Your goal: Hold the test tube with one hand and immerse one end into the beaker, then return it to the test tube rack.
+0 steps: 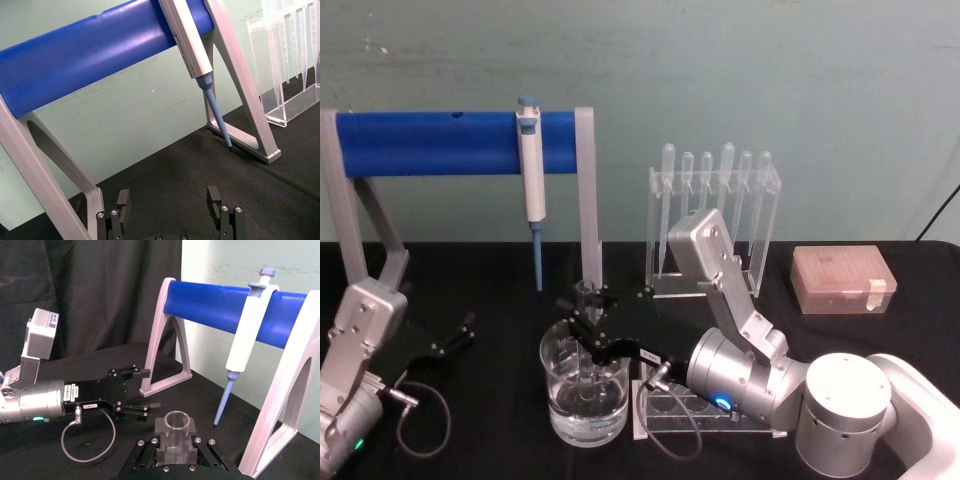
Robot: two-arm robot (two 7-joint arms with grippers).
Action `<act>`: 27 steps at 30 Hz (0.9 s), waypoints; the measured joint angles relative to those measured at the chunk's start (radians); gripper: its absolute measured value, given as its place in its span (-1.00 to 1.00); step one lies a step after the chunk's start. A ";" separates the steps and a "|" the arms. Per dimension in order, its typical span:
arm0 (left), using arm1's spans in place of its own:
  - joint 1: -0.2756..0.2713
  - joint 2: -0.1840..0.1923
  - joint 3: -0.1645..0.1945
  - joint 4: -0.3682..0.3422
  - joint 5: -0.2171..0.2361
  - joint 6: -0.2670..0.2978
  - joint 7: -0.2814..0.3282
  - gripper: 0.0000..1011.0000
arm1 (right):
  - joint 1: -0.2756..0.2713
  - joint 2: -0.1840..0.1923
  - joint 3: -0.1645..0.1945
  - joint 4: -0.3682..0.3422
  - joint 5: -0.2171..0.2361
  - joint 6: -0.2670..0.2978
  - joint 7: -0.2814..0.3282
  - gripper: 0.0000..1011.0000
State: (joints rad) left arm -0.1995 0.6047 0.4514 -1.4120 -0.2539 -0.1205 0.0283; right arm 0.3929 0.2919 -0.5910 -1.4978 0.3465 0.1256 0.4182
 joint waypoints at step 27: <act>0.000 0.000 0.000 0.000 0.000 0.000 0.000 0.98 | 0.003 0.002 -0.002 0.000 0.003 0.000 -0.001 -0.55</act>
State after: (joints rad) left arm -0.1996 0.6047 0.4514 -1.4120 -0.2539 -0.1205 0.0283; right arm 0.3962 0.2937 -0.5932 -1.4978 0.3494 0.1256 0.4176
